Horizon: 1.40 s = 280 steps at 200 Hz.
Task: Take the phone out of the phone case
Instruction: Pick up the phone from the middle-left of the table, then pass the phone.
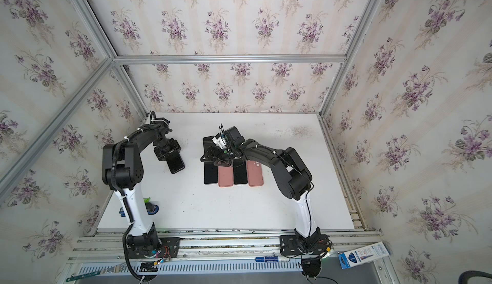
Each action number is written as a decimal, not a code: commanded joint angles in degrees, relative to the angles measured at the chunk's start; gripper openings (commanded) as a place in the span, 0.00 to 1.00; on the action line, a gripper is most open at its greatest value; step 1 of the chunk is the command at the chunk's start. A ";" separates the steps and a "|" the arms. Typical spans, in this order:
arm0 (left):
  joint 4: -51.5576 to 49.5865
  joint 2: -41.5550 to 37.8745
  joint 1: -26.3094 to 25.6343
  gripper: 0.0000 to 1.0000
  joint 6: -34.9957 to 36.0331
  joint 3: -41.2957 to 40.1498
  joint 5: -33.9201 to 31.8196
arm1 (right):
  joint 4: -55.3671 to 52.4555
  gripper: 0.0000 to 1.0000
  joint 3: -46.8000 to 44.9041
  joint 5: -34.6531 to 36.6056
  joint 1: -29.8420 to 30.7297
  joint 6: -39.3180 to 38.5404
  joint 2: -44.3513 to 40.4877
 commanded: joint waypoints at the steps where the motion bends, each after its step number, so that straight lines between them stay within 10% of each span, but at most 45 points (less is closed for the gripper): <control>1: 1.96 -2.30 -0.07 0.65 0.53 -0.63 3.31 | 3.06 1.00 0.69 -1.46 0.47 0.89 0.30; 77: 6.16 -11.05 -1.79 0.62 -0.38 -5.97 12.35 | 10.58 0.96 5.38 -5.96 2.85 3.05 4.09; 280: 10.27 -23.33 -12.31 0.59 -7.80 -5.43 16.12 | 20.91 0.10 6.62 -6.80 1.38 9.34 3.77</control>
